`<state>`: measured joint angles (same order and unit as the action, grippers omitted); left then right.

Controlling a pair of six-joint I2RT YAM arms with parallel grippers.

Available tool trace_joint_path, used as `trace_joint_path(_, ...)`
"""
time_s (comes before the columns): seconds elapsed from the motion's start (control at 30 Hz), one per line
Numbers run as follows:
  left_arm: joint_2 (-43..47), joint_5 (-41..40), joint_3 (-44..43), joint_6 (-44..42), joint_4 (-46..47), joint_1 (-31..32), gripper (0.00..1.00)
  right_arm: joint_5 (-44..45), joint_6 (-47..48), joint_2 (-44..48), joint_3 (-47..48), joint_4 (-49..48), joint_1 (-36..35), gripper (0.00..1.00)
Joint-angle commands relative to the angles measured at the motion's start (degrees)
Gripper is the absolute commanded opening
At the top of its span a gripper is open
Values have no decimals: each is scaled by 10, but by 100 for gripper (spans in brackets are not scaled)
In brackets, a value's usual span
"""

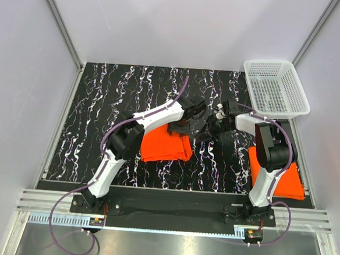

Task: Fold and stack the t-shirts
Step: Fold the tshirt

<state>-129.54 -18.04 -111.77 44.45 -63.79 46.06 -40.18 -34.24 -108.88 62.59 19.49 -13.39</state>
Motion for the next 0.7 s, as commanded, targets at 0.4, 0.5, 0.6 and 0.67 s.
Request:
trace_joint_path(0.4,-16,13,-31,-6,4,6,43,-51,-52,-28,19,-93,-22,23)
trace_joint_path(0.5,-10,12,-28,-10,14,0,29,-59,-58,-38,25,-102,-24,18)
trace_joint_path(0.6,1,13,-35,-16,16,-1,13,-73,-68,-46,28,-124,-31,8)
trace_joint_path(0.67,16,15,-34,-16,17,-1,8,-78,-78,-50,29,-132,-37,1)
